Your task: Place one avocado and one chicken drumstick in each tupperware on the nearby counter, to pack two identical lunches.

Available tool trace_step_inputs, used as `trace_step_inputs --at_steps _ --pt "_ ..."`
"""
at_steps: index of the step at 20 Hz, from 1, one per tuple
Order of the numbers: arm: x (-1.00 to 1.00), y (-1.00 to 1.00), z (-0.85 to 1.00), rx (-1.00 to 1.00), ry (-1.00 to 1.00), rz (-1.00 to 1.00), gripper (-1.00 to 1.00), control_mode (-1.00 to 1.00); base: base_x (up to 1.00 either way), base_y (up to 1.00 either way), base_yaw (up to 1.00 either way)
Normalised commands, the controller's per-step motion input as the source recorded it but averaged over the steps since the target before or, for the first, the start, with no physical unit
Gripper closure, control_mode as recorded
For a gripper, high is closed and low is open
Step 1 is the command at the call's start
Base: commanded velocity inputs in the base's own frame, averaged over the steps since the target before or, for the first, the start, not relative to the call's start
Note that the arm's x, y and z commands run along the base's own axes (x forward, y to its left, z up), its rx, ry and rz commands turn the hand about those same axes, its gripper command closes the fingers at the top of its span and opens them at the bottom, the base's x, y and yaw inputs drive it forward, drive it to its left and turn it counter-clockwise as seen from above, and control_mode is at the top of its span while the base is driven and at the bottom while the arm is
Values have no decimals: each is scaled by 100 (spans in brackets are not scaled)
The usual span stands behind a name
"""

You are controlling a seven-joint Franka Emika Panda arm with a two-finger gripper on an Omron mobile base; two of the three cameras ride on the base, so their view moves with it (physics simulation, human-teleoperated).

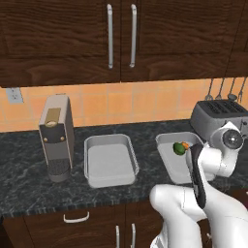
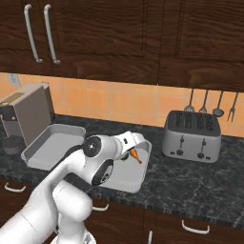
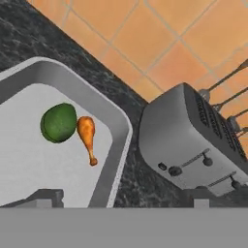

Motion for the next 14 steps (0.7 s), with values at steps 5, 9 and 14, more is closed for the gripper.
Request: trace_step_inputs --at_steps 5,9,14 --pt "-51 57 21 51 -7 -52 -100 -100 0 0 0" --pt "-46 60 9 74 5 -37 -100 -100 0 0 0" --pt "-49 89 -31 67 6 -21 -100 -100 0 0 0"
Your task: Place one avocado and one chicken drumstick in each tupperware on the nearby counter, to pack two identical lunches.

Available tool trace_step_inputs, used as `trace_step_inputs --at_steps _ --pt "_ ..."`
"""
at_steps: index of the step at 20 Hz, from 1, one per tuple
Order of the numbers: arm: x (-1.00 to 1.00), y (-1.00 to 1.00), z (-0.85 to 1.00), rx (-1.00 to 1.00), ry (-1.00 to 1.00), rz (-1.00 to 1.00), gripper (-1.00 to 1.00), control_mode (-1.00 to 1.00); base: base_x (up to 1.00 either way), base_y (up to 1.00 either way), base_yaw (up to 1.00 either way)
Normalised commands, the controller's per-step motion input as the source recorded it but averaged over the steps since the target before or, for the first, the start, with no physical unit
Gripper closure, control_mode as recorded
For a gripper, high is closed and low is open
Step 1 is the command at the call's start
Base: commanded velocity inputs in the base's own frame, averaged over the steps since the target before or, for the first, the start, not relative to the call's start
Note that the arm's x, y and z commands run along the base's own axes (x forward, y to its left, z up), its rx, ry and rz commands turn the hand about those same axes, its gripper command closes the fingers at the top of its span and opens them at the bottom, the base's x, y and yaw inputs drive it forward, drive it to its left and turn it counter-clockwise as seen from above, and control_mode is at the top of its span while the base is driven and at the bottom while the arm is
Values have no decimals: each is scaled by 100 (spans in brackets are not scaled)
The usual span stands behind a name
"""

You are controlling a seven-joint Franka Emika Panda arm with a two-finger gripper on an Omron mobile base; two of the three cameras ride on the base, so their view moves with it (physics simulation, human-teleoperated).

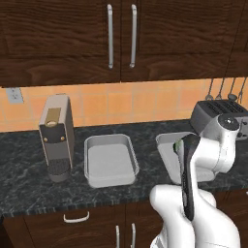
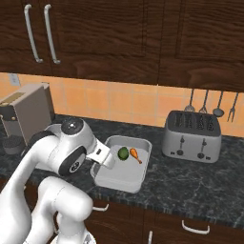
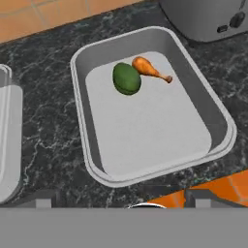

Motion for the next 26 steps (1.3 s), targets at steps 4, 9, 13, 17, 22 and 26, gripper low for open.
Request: trace_step_inputs --at_steps 4,9,13,17,22,26 --pt "-65 83 -64 35 -4 -3 -100 -100 0 0 0" --pt "-70 57 -14 -23 -35 -6 -100 -100 0 0 0" --pt "-58 0 -4 -35 -48 0 -100 -100 0 0 0" --pt "-40 0 -4 -24 -29 0 -100 100 -21 0 0" --pt "0 0 0 0 0 0 -100 100 -92 -35 -2" --pt "0 0 0 0 0 0 -100 100 -18 -100 -19"
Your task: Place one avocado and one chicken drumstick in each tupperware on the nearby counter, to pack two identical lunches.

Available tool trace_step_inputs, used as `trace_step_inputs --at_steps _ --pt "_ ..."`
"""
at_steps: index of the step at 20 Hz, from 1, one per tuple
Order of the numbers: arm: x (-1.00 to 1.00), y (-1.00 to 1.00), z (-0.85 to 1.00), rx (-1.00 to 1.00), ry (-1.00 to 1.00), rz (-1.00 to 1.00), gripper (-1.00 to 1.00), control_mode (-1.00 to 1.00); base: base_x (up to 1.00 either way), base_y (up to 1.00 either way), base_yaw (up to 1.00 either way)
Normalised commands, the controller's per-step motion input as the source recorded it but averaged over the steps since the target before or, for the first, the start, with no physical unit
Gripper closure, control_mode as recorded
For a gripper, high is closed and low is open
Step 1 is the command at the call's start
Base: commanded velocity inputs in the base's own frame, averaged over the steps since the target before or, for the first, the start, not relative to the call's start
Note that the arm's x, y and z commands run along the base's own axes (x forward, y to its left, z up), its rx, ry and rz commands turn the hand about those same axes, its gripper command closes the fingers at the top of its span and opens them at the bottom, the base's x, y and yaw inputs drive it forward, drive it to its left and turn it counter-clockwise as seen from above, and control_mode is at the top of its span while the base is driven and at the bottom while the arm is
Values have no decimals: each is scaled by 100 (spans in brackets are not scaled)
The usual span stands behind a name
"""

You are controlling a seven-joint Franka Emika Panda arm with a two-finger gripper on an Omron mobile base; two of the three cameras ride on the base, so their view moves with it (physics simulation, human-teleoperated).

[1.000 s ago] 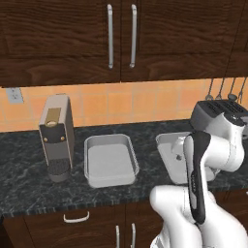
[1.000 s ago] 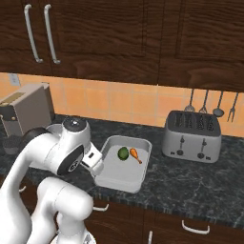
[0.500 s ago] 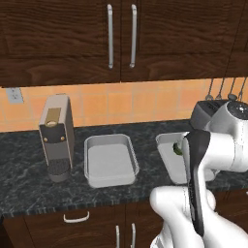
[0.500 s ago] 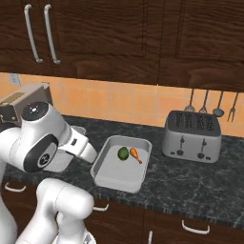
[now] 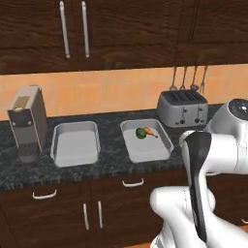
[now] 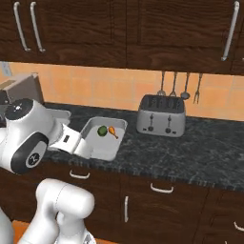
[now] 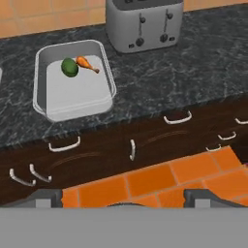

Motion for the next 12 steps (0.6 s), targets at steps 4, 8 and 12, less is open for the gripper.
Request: trace_step_inputs --at_steps 4,8,12 --pt "0 0 0 0 0 0 -100 100 -16 -100 -12" --pt "0 0 0 0 0 0 -100 100 -33 -100 -9" --pt "0 0 0 0 0 0 -100 100 -56 -100 -5"
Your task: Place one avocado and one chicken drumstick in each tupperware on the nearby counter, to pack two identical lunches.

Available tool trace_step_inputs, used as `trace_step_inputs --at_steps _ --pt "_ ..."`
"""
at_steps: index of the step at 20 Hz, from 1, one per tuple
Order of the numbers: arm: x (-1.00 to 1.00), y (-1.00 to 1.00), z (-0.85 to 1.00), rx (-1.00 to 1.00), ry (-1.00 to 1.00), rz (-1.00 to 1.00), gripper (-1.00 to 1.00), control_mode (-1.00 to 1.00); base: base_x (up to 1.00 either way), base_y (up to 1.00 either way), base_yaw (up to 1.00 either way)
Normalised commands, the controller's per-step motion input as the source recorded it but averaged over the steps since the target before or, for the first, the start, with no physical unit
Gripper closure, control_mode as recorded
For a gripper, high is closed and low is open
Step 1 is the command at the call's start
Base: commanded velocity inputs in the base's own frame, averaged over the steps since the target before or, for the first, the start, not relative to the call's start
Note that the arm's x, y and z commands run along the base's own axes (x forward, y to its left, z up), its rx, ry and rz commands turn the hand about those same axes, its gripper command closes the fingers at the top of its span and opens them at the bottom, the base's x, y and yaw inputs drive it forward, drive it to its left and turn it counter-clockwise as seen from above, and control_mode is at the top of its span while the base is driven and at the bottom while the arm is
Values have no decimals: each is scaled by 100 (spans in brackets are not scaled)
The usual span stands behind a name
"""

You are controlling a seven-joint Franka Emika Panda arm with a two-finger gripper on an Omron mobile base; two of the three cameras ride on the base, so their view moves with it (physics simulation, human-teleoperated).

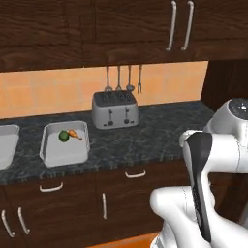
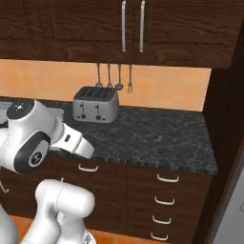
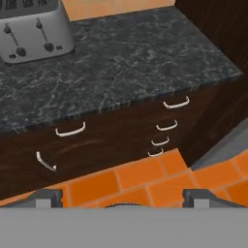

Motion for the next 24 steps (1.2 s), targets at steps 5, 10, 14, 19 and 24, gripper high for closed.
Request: trace_step_inputs --at_steps 5,10,14,19,24 --pt "0 0 0 0 0 0 -100 100 -15 -100 -8" --pt "0 0 0 0 0 0 -100 100 1 -100 -5" --pt "0 0 0 0 0 0 -100 100 6 -100 0" --pt "0 0 0 0 0 0 -100 100 8 -100 0" --pt "0 0 0 0 0 0 -100 100 5 -100 0"
